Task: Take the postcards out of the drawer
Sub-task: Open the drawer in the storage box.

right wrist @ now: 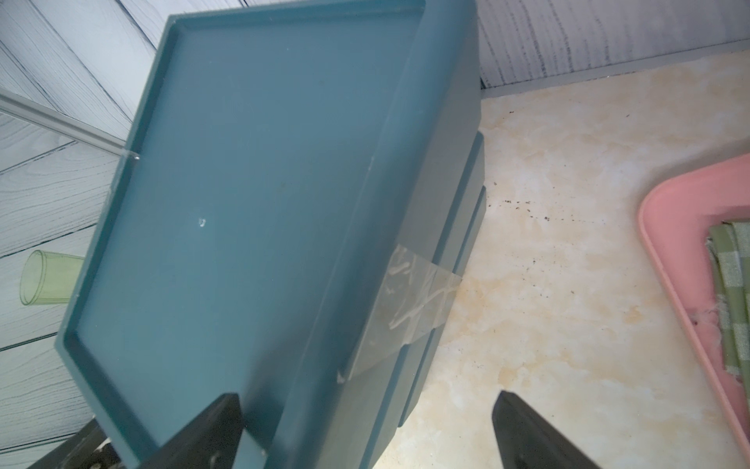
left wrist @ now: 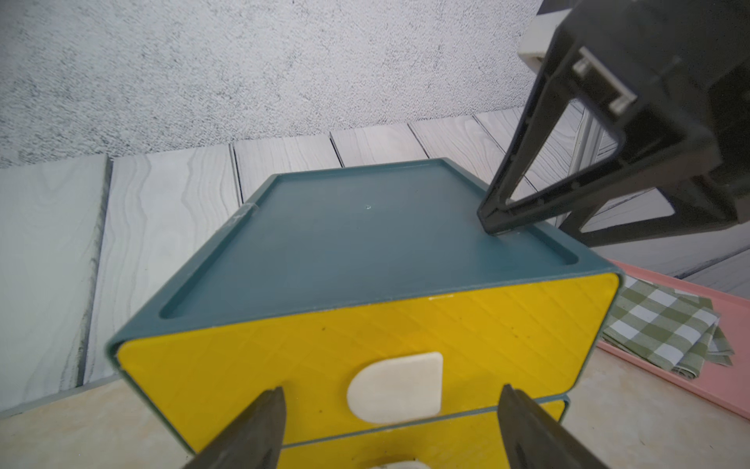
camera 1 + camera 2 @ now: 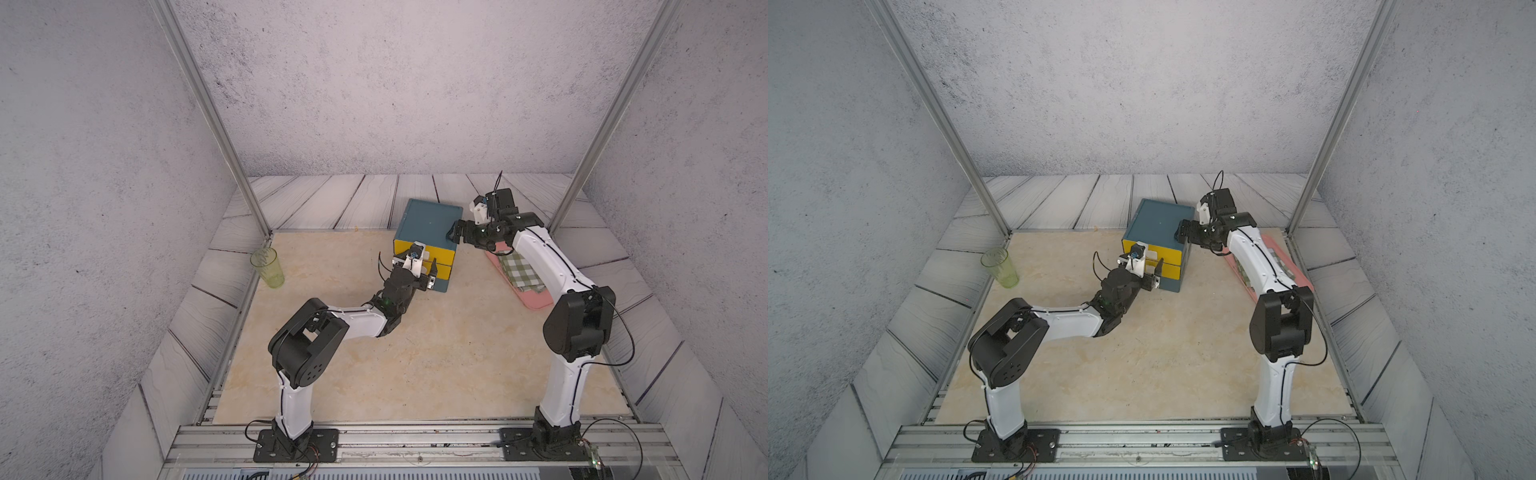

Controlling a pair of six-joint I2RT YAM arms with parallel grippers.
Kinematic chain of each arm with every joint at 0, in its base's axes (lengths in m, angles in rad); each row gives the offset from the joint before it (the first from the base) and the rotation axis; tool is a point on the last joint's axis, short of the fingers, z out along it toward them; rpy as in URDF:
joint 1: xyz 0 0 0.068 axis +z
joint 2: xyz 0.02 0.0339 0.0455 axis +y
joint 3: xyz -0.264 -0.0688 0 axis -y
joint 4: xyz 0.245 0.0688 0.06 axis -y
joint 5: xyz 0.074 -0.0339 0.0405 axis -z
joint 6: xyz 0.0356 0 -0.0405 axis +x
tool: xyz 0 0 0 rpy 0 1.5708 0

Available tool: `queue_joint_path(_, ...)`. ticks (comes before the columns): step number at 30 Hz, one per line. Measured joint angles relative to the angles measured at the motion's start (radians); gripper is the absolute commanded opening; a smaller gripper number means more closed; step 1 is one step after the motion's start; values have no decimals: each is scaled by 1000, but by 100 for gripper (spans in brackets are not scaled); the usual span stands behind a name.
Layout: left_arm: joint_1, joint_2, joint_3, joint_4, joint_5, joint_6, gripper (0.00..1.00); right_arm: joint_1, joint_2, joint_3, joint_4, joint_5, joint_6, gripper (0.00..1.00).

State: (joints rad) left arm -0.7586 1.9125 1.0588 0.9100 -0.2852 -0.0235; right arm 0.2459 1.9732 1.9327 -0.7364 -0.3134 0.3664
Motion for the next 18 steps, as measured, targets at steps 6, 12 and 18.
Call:
queue_joint_path(6, 0, 12, 11, 1, 0, -4, 83, 0, 0, 0, -1, -2, 0, 100)
queue_joint_path(12, 1, 27, 13, 6, -7, -3, 80, 0, 0, 0, -4, -4, 0, 100)
queue_joint_path(18, 16, 37, 13, 14, -2, -10, 76, 0, 0, 0, -8, -8, -2, 100)
